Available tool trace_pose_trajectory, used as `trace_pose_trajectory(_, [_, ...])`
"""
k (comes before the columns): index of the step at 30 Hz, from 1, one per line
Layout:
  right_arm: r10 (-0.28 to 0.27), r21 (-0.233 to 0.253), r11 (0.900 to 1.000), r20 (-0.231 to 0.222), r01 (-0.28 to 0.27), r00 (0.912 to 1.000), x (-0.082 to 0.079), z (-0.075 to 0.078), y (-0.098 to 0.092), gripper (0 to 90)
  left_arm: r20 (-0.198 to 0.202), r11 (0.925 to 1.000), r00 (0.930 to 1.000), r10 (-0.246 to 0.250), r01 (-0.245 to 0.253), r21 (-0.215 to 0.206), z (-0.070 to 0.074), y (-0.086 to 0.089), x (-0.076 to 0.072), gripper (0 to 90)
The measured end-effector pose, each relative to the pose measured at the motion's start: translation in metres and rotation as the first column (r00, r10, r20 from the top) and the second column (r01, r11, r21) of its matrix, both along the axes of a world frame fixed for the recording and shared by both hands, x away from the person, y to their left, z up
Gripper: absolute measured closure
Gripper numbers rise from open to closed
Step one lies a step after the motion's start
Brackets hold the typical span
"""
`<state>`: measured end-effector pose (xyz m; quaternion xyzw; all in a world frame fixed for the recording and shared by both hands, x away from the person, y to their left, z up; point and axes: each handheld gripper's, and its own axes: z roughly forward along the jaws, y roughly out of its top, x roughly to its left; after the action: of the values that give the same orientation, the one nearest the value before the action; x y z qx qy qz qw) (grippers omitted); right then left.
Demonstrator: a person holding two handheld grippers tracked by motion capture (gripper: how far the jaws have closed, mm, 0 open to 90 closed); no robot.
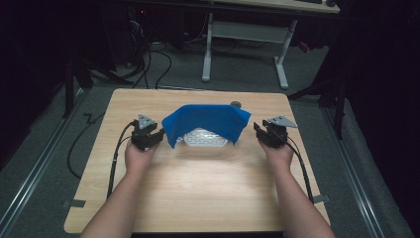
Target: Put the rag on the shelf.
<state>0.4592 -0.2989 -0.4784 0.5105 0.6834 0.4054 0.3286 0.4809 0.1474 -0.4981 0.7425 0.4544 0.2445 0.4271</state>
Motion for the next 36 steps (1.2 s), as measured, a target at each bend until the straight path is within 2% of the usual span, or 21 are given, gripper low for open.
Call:
trace_pose_trajectory(1, [0.0, 0.001, 1.0, 0.019, 0.0, 0.9998, -0.004, 0.001, -0.001, 57.8, -0.001, 1.0, 1.0, -0.001, 0.001, -0.004, 0.001, 0.002, -0.004, 57.6])
trace_pose_trajectory(3, [-0.007, -0.011, 1.0, -0.004, 0.007, 1.0, -0.012, 0.003, -0.005, 57.4, -0.003, 1.0, 1.0, 0.004, -0.004, -0.003, 0.002, 0.005, -0.013, 57.3])
trace_pose_trajectory(4, [-0.005, -0.024, 1.0, 0.001, 0.005, 1.0, -0.015, 0.004, -0.006, 58.2, -0.003, 1.0, 1.0, 0.004, -0.004, -0.003, 0.002, 0.005, -0.013, 57.3])
trace_pose_trajectory(6, [-0.001, -0.036, 0.999, 0.03, 0.002, 0.9996, -0.024, 0.004, -0.008, 59.5, -0.01, 1.0, 0.9999, 0.003, -0.003, -0.004, 0.003, 0.007, -0.023, 57.2])
trace_pose_trajectory(9, [0.007, -0.061, 0.998, 0.012, -0.006, 0.9999, -0.032, 0.006, -0.009, 59.6, -0.02, 1.0, 0.9998, -0.004, 0.004, -0.001, 0.003, 0.008, -0.031, 56.6])
trace_pose_trajectory(10, [0.021, -0.056, 0.998, 0.033, -0.019, 0.9992, -0.042, 0.006, -0.009, 60.0, -0.023, 1.0, 0.9997, -0.009, 0.009, 0.0, 0.003, 0.01, -0.041, 56.5])
trace_pose_trajectory(12, [0.02, -0.066, 0.998, 0.036, -0.017, 0.9992, -0.047, 0.007, -0.01, 60.3, -0.026, 0.9999, 0.9996, -0.014, 0.014, -0.006, 0.002, 0.012, -0.047, 56.5])
trace_pose_trajectory(13, [0.021, -0.068, 0.998, 0.039, -0.018, 0.999, -0.059, 0.008, -0.011, 60.5, -0.026, 0.9998, 0.9995, -0.019, 0.019, -0.002, 0.001, 0.014, -0.055, 56.3])
trace_pose_trajectory(15, [0.019, -0.073, 0.997, 0.032, -0.016, 0.9993, -0.062, 0.008, -0.011, 60.5, -0.028, 0.9998, 0.9994, -0.022, 0.022, 0.0, 0.001, 0.015, -0.061, 56.3])
trace_pose_trajectory(16, [0.029, -0.088, 0.996, 0.044, -0.025, 0.9986, -0.073, 0.009, -0.01, 60.4, -0.028, 0.9996, 0.9993, -0.023, 0.023, -0.014, 0.001, 0.018, -0.069, 56.3])
trace_pose_trajectory(18, [0.027, -0.085, 0.996, 0.05, -0.023, 0.9984, -0.078, 0.009, -0.01, 60.3, -0.033, 0.9994, 0.999, -0.031, 0.031, -0.017, 0.001, 0.019, -0.073, 56.3])
trace_pose_trajectory(22, [0.038, -0.088, 0.996, 0.05, -0.034, 0.998, -0.104, 0.007, -0.005, 58.6, -0.026, 0.9982, 0.9978, -0.06, 0.06, -0.005, 0.0, 0.019, -0.097, 55.7])
trace_pose_trajectory(23, [0.04, -0.087, 0.996, 0.049, -0.036, 0.998, -0.107, 0.007, -0.004, 58.3, -0.026, 0.9982, 0.9978, -0.06, 0.06, -0.005, 0.0, 0.019, -0.097, 55.4])
trace_pose_trajectory(24, [0.04, -0.087, 0.996, 0.049, -0.036, 0.998, -0.107, 0.007, -0.004, 58.3, -0.025, 0.9978, 0.9976, -0.065, 0.065, 0.008, 0.0, 0.017, -0.102, 55.4])
trace_pose_trajectory(26, [0.045, -0.088, 0.995, 0.047, -0.04, 0.9979, -0.118, 0.006, 0.0, 57.8, -0.019, 0.9967, 0.9966, -0.081, 0.081, 0.006, -0.003, 0.015, -0.113, 54.8])
trace_pose_trajectory(28, [0.061, -0.094, 0.994, 0.045, -0.056, 0.9971, -0.132, 0.002, 0.006, 57.0, -0.026, 0.9952, 0.9948, -0.098, 0.098, 0.005, -0.005, 0.012, -0.123, 53.2])
trace_pose_trajectory(30, [0.068, -0.091, 0.994, 0.045, -0.063, 0.9967, -0.139, -0.001, 0.011, 56.6, -0.032, 0.9923, 0.9918, -0.124, 0.124, -0.009, -0.01, 0.007, -0.139, 52.5])
trace_pose_trajectory(31, [0.068, -0.091, 0.994, 0.045, -0.063, 0.9967, -0.139, -0.001, 0.011, 56.6, -0.032, 0.9923, 0.9918, -0.124, 0.124, -0.009, -0.01, 0.007, -0.139, 52.0])
trace_pose_trajectory(33, [0.087, -0.09, 0.992, 0.027, -0.084, 0.9958, -0.15, -0.007, 0.021, 55.1, -0.04, 0.9901, 0.9893, -0.141, 0.14, -0.012, -0.016, 0.002, -0.152, 51.4])
trace_pose_trajectory(34, [0.087, -0.09, 0.992, 0.027, -0.084, 0.9958, -0.15, -0.007, 0.021, 55.1, -0.054, 0.9884, 0.987, -0.152, 0.151, -0.014, -0.018, -0.001, -0.158, 51.4])
trace_pose_trajectory(36, [0.112, -0.094, 0.989, 0.009, -0.111, 0.9937, -0.165, -0.017, 0.032, 52.3, -0.063, 0.9807, 0.9787, -0.195, 0.195, -0.007, -0.021, -0.014, -0.177, 49.3])
